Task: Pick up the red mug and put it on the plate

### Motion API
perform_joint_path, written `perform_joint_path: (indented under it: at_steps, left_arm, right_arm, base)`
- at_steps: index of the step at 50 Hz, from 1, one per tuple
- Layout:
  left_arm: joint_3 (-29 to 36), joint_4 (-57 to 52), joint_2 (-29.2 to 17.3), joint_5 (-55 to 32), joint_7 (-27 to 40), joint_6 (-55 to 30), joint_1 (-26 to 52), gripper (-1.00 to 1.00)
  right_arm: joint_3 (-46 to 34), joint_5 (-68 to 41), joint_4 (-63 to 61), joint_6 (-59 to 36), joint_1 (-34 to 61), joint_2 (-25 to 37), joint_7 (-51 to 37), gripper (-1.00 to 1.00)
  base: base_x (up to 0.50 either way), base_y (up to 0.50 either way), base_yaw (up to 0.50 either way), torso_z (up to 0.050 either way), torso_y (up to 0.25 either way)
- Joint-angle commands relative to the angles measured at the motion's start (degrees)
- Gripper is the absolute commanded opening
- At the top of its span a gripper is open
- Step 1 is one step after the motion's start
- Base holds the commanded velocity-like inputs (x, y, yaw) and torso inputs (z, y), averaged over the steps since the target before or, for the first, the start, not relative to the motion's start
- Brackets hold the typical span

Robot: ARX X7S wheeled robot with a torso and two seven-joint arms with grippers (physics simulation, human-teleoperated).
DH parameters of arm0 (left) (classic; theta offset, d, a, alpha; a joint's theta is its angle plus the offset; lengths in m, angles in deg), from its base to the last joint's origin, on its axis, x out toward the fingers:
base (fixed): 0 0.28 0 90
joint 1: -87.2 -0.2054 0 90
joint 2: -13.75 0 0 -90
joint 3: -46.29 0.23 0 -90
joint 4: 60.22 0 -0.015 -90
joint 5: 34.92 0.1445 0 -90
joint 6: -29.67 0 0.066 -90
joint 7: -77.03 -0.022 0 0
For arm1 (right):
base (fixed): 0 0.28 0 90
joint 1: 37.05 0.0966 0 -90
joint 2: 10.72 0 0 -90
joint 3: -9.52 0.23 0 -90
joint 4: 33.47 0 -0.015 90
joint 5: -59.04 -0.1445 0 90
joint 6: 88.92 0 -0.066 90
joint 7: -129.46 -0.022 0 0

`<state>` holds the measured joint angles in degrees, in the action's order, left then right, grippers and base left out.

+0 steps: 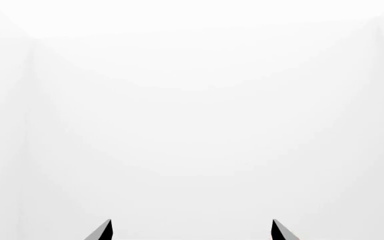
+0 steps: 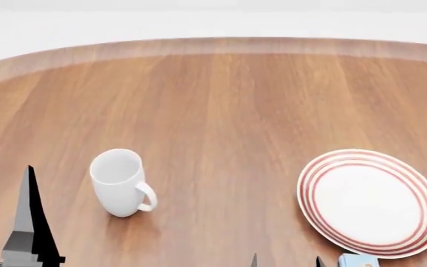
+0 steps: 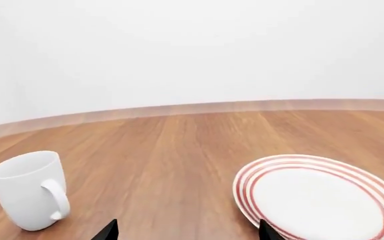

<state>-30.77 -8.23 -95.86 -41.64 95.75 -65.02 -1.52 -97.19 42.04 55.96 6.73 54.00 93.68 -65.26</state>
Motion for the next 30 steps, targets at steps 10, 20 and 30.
perform_joint_path:
  at_steps: [10, 20, 30]
  left_arm:
    - [0.29, 0.21, -0.32, -0.13, 0.33, 0.12, 0.25, 1.0]
    - [0.47, -0.13, -0.51, -0.1, 0.59, 0.21, -0.1, 1.0]
    - [0.54, -0.45, -0.75, -0.2, 0.79, 0.32, -0.35, 1.0]
  right_arm:
    - [-0.36, -0.43, 0.33, 0.51, 0.17, 0.28, -0.16, 1.0]
    - [-0.64, -0.53, 0.31, 0.4, 0.25, 0.45, -0.33, 1.0]
    - [-0.89, -0.51, -0.08, 0.0, 0.17, 0.66, -0.81, 1.0]
  base:
    - [0.15, 0.0, 0.0, 0.0, 0.0]
    - [0.16, 0.0, 0.0, 0.0, 0.0]
    - [0.16, 0.0, 0.0, 0.0, 0.0]
